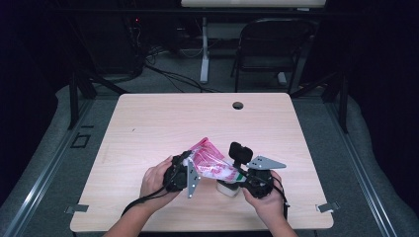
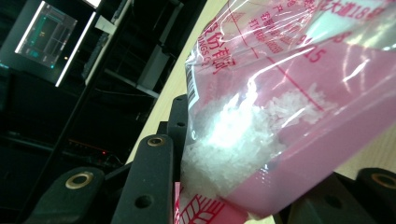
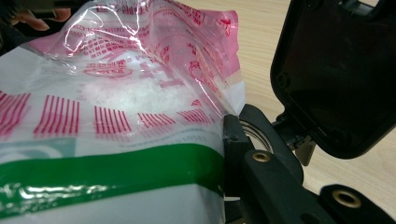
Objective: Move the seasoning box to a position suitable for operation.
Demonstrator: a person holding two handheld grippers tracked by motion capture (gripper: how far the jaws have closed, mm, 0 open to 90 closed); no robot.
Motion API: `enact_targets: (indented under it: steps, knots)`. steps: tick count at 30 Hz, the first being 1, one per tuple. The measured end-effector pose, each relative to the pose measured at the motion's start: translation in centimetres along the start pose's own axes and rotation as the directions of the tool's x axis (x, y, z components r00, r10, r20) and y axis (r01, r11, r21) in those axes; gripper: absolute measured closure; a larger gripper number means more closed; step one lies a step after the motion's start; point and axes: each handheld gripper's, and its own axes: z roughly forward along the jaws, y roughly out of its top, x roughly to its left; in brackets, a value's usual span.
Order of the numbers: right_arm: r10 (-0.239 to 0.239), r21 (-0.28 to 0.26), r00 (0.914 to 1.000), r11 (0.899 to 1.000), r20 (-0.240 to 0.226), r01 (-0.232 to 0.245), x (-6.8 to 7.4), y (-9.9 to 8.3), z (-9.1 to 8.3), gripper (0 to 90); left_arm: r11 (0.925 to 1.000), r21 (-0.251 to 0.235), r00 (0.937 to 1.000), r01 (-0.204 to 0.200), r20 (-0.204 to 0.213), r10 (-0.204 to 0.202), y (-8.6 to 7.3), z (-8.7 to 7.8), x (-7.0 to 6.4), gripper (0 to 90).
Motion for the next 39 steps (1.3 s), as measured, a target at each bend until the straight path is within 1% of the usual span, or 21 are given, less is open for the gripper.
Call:
enact_targets:
  steps: [2, 7, 11, 12, 13, 14, 18, 19, 27, 31, 33, 36, 37, 39]
  knots:
    - [0.0, -0.001, 1.0, 1.0, 0.0, 0.0, 0.0, 0.0, 0.0, 89.7, 1.0, 0.005, 0.9999, 0.0, 0.012, 0.0, -0.1, 0.1, -0.1, 71.1]
    - [-0.005, 0.002, 1.0, 1.0, 0.0, 0.005, 0.0, 0.1, 0.0, 89.7, 1.0, 0.007, 0.9999, 0.0, 0.015, 0.0, -0.2, 0.1, -0.2, 71.1]
    - [-0.006, 0.0, 1.0, 1.0, -0.001, 0.006, 0.0, 0.1, 0.0, 89.7, 0.9999, 0.007, 0.9996, 0.011, 0.026, -0.011, -0.3, 0.2, -0.2, 71.1]
    - [-0.005, -0.001, 1.0, 1.0, -0.003, 0.005, 0.0, 0.1, 0.0, 89.7, 0.9999, 0.008, 0.9995, 0.007, 0.03, -0.007, -0.3, 0.2, -0.2, 71.1]
    - [-0.006, -0.002, 1.0, 1.0, -0.002, 0.006, 0.0, 0.1, 0.0, 89.7, 0.9998, 0.005, 0.9992, 0.021, 0.034, -0.021, -0.4, 0.2, -0.3, 71.1]
    - [-0.007, 0.0, 1.0, 1.0, -0.002, 0.007, 0.0, 0.1, 0.0, 89.7, 0.9998, 0.007, 0.9992, 0.017, 0.035, -0.017, -0.4, 0.2, -0.3, 71.1]
    - [-0.01, -0.004, 0.9999, 1.0, -0.002, 0.01, 0.1, 0.1, 0.1, 89.8, 0.9995, 0.007, 0.9987, 0.03, 0.04, -0.031, -0.6, 0.3, -0.5, 71.0]
    - [-0.011, -0.004, 0.9999, 1.0, -0.002, 0.01, 0.1, 0.1, 0.1, 89.7, 0.9993, 0.007, 0.9982, 0.036, 0.049, -0.036, -0.6, 0.3, -0.5, 71.0]
    - [-0.011, -0.002, 0.9999, 1.0, 0.001, 0.011, 0.0, 0.1, 0.0, 89.7, 0.9985, 0.013, 0.9961, 0.052, 0.071, -0.053, -0.9, 0.6, -0.9, 70.9]
    - [-0.014, -0.004, 0.9999, 1.0, 0.002, 0.014, 0.1, 0.1, 0.1, 89.7, 0.9973, 0.016, 0.9933, 0.072, 0.089, -0.073, -1.2, 0.8, -1.1, 70.7]
    - [-0.014, -0.005, 0.9999, 1.0, 0.0, 0.014, 0.1, 0.2, 0.1, 89.7, 0.997, 0.02, 0.9921, 0.075, 0.099, -0.077, -1.3, 0.9, -1.1, 70.7]
    - [-0.014, -0.009, 0.9999, 1.0, -0.002, 0.014, 0.2, 0.2, 0.1, 89.7, 0.9953, 0.019, 0.9896, 0.095, 0.107, -0.096, -1.4, 1.0, -1.1, 70.6]
    - [-0.014, -0.009, 0.9999, 1.0, -0.002, 0.014, 0.2, 0.2, 0.2, 89.7, 0.9949, 0.021, 0.9886, 0.099, 0.112, -0.101, -1.5, 1.1, -1.1, 70.6]
    - [-0.014, -0.01, 0.9999, 1.0, -0.004, 0.014, 0.2, 0.2, 0.2, 89.7, 0.9928, 0.03, 0.9844, 0.116, 0.13, -0.119, -1.5, 1.1, -1.0, 70.6]
